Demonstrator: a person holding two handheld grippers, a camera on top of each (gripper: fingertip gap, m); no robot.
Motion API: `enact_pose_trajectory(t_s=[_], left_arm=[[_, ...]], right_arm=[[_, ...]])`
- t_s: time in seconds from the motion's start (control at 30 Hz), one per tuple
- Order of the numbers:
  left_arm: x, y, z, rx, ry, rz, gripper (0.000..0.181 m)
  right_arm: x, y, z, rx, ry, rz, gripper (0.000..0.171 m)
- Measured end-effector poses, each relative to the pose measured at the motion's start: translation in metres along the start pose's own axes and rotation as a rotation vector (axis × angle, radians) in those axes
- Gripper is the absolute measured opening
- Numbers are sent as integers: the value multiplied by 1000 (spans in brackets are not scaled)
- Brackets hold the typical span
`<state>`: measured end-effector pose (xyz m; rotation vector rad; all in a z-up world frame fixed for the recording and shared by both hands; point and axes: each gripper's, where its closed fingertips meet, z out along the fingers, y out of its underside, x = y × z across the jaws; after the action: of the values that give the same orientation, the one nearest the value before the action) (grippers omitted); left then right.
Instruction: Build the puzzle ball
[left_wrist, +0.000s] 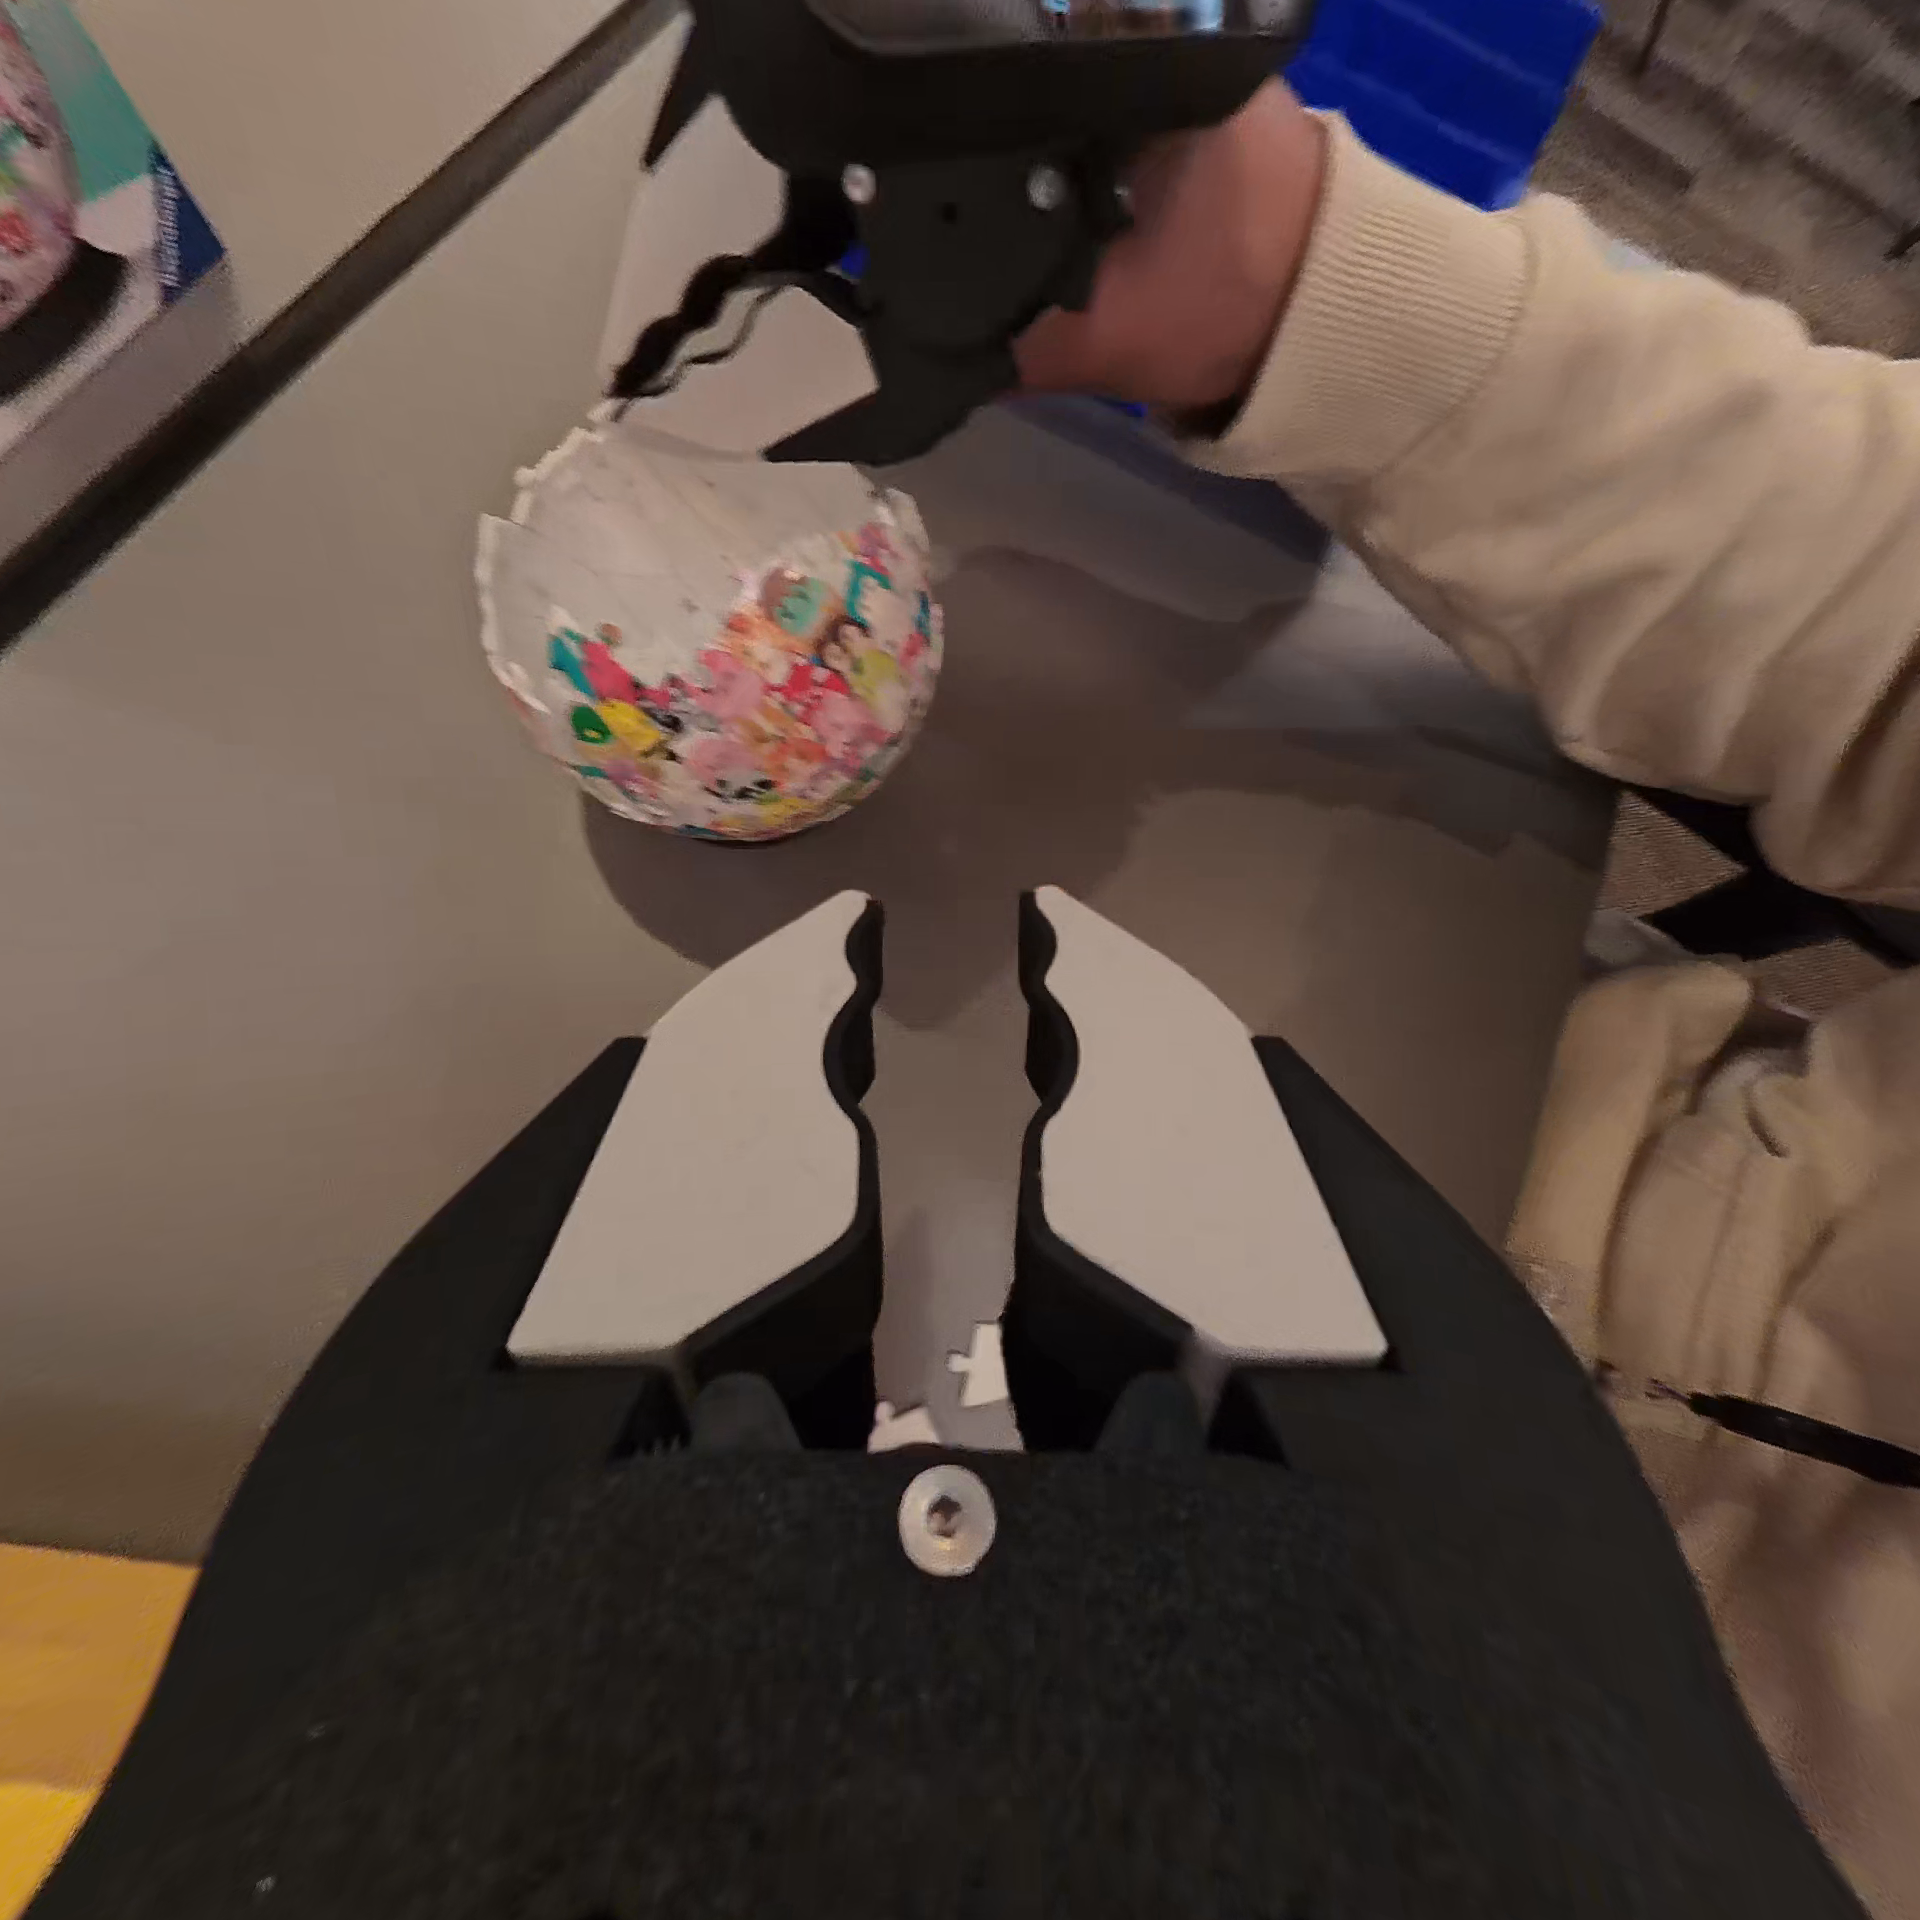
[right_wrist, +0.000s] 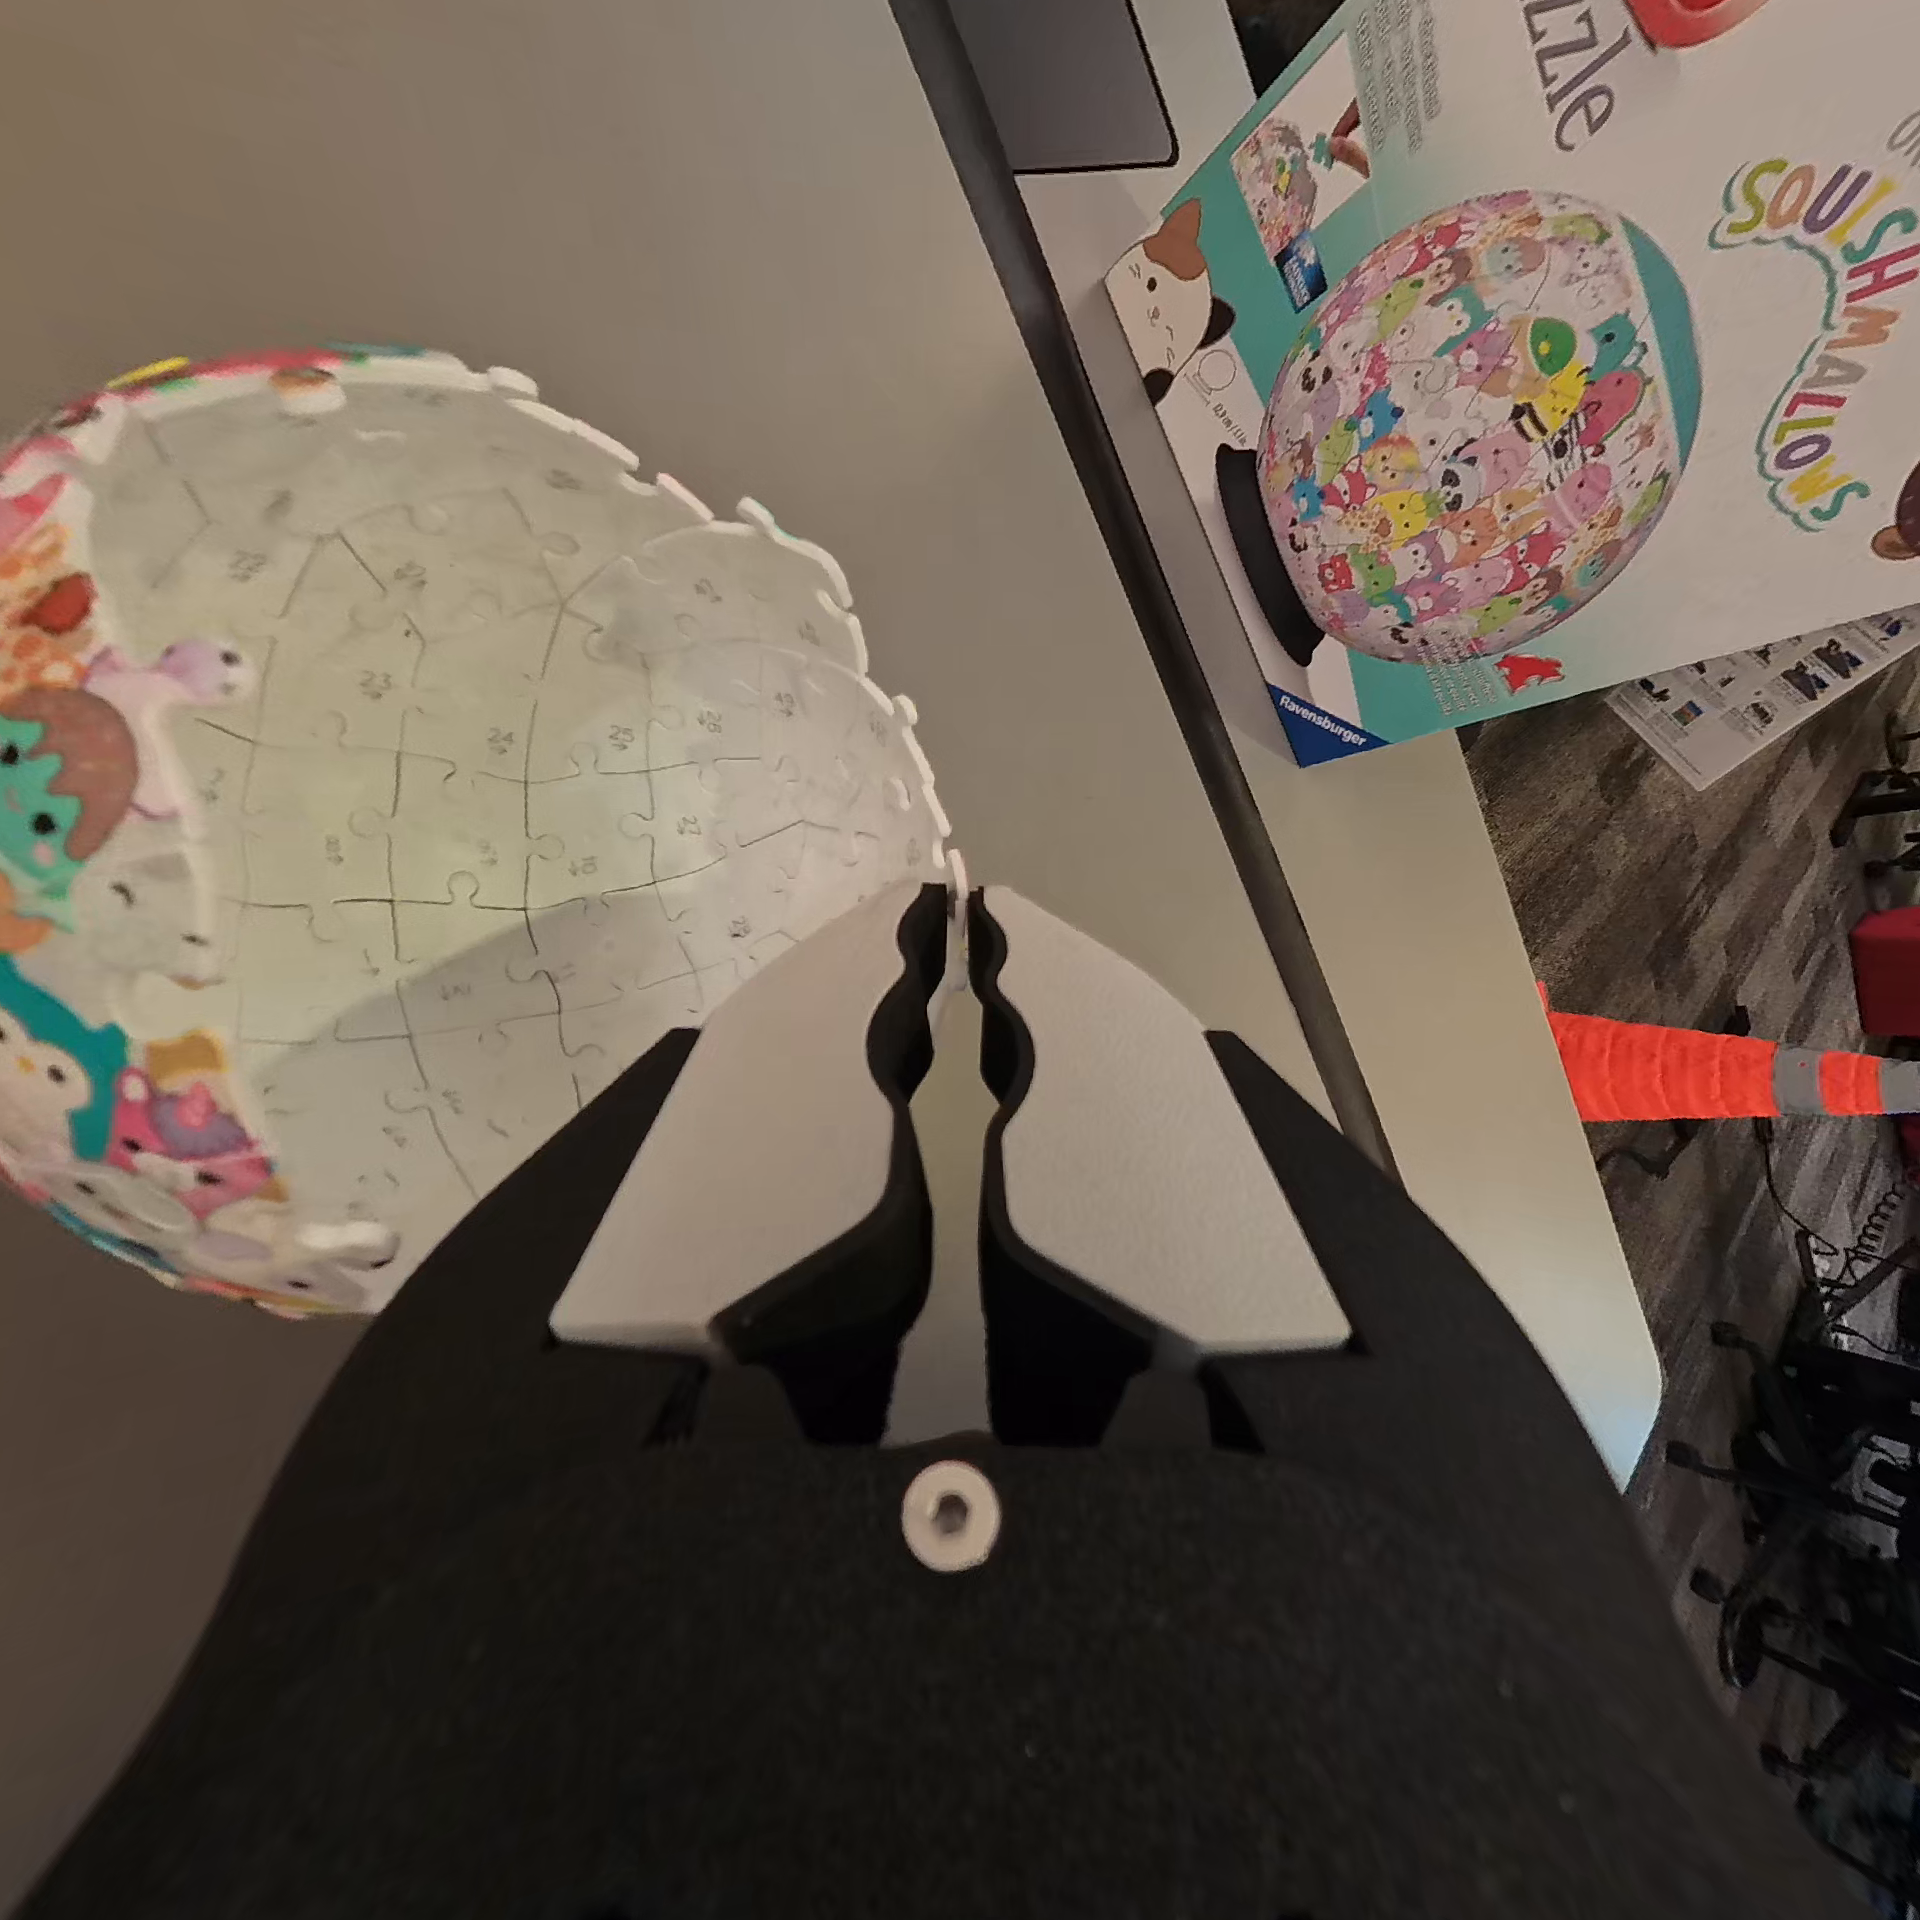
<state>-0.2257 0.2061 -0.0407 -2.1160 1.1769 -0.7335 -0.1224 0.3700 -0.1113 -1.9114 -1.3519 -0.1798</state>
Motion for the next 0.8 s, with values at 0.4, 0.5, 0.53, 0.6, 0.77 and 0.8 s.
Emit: enact_pose_trajectory(t_s=[0.4,0.5,0.53,0.6,0.77,0.8], left_arm=[[71,46,6,96,87,-23,25],[76,57,12,120,117,-51,25],[76,62,14,111,121,-61,26],[74,67,19,110,121,-79,26],[70,75,27,92,116,-83,26],[69,76,28,90,113,-83,26]], right_arm=[[-2,-2,-5,4,-33,29,3],[-1,-2,-7,11,-46,44,3],[0,-1,-7,12,-49,52,3],[1,0,-7,6,-53,67,3],[4,4,-5,-30,-33,82,3],[5,5,-4,-42,-29,86,3]])
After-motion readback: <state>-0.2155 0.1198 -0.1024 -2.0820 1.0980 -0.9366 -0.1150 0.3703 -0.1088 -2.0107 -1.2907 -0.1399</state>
